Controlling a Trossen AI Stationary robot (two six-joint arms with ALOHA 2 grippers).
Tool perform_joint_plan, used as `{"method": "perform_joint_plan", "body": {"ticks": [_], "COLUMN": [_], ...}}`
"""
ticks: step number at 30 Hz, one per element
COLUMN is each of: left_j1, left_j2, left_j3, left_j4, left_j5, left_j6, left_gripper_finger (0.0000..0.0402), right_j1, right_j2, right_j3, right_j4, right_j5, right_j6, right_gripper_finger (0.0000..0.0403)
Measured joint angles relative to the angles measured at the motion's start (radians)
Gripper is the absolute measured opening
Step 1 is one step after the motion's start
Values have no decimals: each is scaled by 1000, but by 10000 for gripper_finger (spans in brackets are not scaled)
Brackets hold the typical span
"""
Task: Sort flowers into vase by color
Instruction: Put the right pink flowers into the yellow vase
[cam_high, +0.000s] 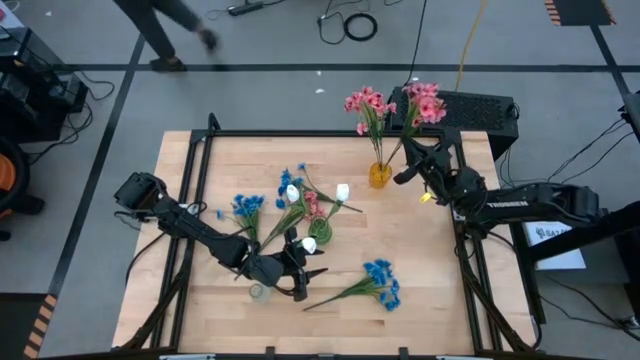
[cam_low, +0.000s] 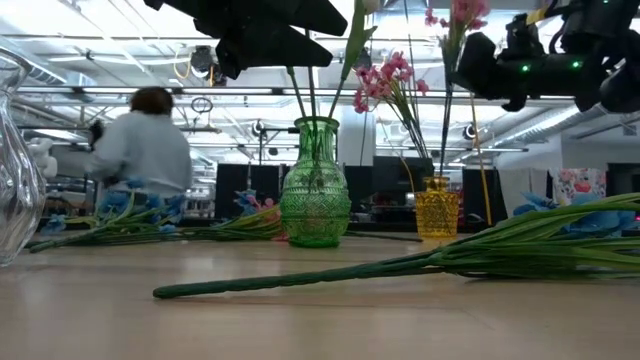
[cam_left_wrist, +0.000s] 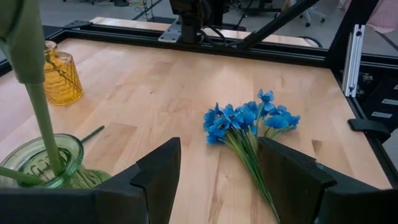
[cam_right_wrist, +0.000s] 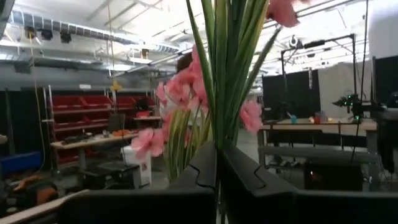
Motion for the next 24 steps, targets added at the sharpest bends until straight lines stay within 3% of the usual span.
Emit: {"method": "perform_joint_plan", "body": {"ticks": [24], "left_j1": [0], "left_j2": [0], "left_j3": [0], "left_j4": [1], "left_j5": [0], "left_j6": [-1], "left_gripper_finger": [219], "right_j1": [-1], "right_j2": [122], "right_j3": [0], "right_j4": [-56], "right_j5": [35], "right_j6": [109], "right_gripper_finger": [0]}}
